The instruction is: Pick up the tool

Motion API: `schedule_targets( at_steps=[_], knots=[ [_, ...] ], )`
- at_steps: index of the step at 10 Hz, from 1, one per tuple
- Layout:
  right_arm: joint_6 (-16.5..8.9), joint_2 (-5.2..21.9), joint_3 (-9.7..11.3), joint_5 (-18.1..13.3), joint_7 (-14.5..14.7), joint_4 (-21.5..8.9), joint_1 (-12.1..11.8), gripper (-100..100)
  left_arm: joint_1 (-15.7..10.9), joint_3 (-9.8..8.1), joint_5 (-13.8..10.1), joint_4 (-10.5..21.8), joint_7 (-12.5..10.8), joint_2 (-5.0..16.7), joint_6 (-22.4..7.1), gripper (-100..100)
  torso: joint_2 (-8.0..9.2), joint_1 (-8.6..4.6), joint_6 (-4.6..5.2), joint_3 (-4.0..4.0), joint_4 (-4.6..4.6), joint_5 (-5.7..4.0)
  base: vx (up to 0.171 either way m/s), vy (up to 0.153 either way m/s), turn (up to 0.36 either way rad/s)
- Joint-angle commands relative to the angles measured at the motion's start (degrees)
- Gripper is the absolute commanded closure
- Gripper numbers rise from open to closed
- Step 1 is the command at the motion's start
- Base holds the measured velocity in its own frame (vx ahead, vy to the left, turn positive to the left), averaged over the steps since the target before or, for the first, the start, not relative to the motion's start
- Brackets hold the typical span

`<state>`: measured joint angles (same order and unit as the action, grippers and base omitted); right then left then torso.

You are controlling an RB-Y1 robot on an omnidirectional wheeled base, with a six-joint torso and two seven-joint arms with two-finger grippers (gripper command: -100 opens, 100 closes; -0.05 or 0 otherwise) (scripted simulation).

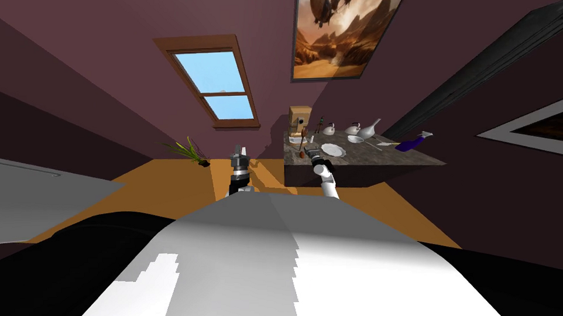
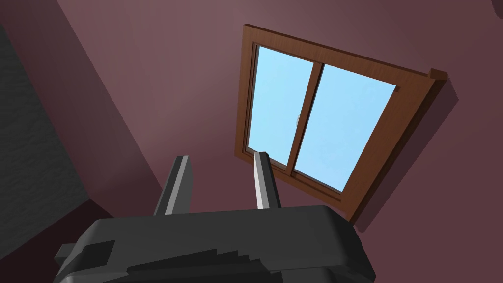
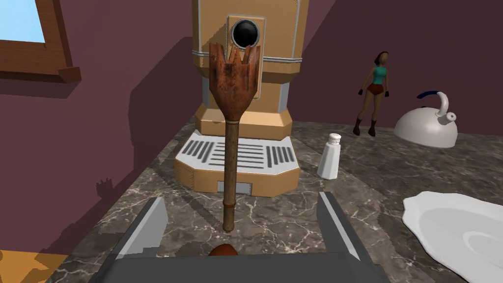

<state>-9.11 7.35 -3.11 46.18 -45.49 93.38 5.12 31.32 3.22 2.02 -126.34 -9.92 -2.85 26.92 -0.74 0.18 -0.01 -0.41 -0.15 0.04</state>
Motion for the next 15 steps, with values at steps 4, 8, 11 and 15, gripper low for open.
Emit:
schedule_targets(
  at_steps=[4,8,11,15],
  knots=[
    [1.3,-2.7,-0.4,1.4,1.2,-1.0,-2.5,-100,0.0,0.00,0.0,0.0,0.0,0.0,0.0,0,-0.12,0.03,0.00,-0.08,-0.03,0.01,0.211,0.040,0.027],
    [1.9,-5.7,-0.9,1.9,1.8,-1.4,-3.0,-100,0.0,0.00,0.0,0.0,0.0,0.0,0.0,0,0.00,-0.13,0.00,-0.01,-0.01,-0.03,0.183,-0.007,0.023],
    [1.8,-5.4,-0.8,1.9,1.7,-1.4,-3.1,-100,0.0,0.00,0.0,0.0,0.0,0.0,0.0,0,0.57,-0.15,0.01,0.30,0.10,-0.03,0.033,-0.006,0.003],
    [1.8,-5.4,-0.8,1.9,1.7,-1.4,-3.0,100,0.0,0.00,0.0,0.0,0.0,0.0,0.0,0,0.74,-0.12,0.01,0.41,0.15,-0.02,0.000,0.000,0.000]
  ],
)
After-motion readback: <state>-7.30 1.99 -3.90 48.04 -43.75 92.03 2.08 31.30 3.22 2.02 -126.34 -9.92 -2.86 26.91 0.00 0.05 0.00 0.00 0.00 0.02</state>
